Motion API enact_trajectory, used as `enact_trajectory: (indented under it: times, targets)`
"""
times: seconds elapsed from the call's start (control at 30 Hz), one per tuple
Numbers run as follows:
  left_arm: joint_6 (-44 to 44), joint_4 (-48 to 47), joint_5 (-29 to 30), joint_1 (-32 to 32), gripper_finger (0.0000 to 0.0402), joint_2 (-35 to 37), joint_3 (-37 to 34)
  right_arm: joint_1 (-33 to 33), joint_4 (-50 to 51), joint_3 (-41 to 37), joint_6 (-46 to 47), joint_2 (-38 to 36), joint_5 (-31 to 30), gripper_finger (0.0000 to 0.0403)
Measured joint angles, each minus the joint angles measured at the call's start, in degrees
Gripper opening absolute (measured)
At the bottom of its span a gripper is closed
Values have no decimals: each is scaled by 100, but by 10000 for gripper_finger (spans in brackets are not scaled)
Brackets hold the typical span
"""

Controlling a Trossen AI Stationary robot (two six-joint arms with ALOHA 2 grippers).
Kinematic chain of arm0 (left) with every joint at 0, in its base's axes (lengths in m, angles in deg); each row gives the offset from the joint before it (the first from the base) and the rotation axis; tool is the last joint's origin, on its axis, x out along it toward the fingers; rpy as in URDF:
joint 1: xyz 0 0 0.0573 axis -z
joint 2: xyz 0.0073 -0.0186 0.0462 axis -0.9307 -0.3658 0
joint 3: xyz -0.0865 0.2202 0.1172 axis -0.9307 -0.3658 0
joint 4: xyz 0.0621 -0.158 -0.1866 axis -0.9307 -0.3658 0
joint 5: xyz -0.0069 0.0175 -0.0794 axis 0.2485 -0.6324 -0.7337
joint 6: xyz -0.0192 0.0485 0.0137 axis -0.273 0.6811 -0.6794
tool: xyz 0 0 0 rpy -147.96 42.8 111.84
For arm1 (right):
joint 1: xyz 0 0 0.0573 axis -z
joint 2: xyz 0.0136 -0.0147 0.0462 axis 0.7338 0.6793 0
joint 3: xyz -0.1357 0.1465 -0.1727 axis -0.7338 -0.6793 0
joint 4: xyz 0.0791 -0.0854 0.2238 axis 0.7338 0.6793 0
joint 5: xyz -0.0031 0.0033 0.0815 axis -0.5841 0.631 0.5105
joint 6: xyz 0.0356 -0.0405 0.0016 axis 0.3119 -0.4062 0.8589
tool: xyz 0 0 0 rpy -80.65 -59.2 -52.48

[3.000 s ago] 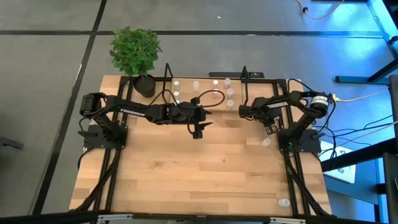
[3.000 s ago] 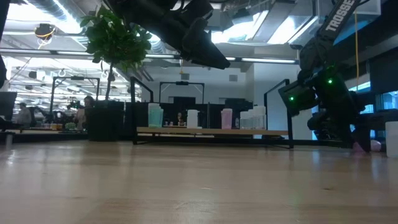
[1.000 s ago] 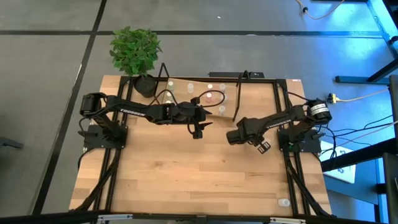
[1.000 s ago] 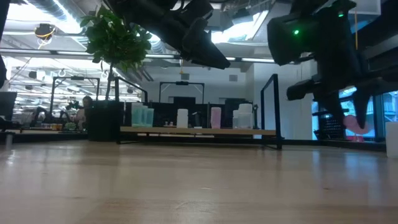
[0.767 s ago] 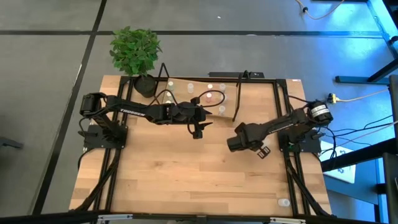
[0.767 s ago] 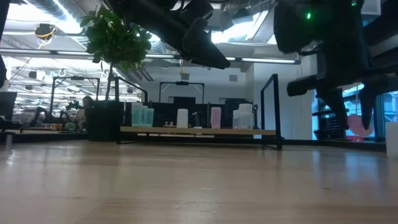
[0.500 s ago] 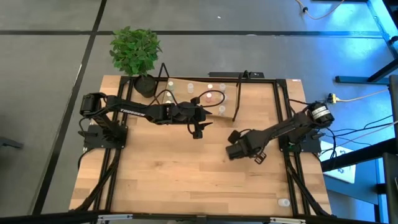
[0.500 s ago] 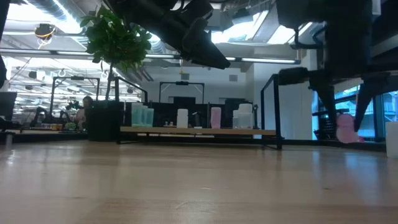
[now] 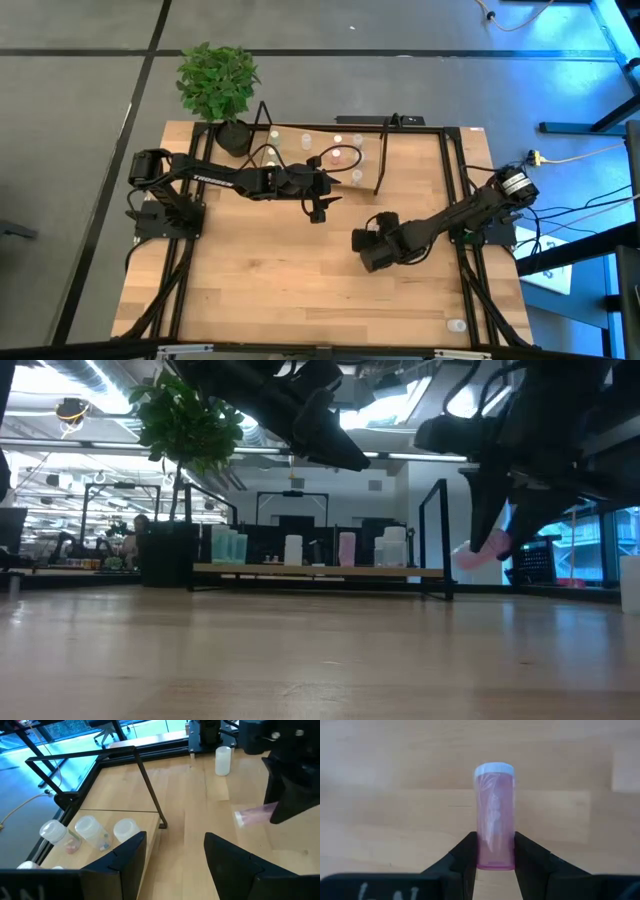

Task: Pick and place medicine bottles onto shelf by color
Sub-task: Put the pink medicine bottle on the shelf aligned with the other pink medicine bottle

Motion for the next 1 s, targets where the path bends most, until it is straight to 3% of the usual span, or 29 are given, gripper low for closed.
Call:
enact_trajectory:
  times: [0.13,1.0]
  targets:
    - [0,0,0,0,194,0,0,2,-115,0,-655,0,-1,113]
    - [2,0,0,1,194,0,1,-2,-251,0,-570,24,56,113]
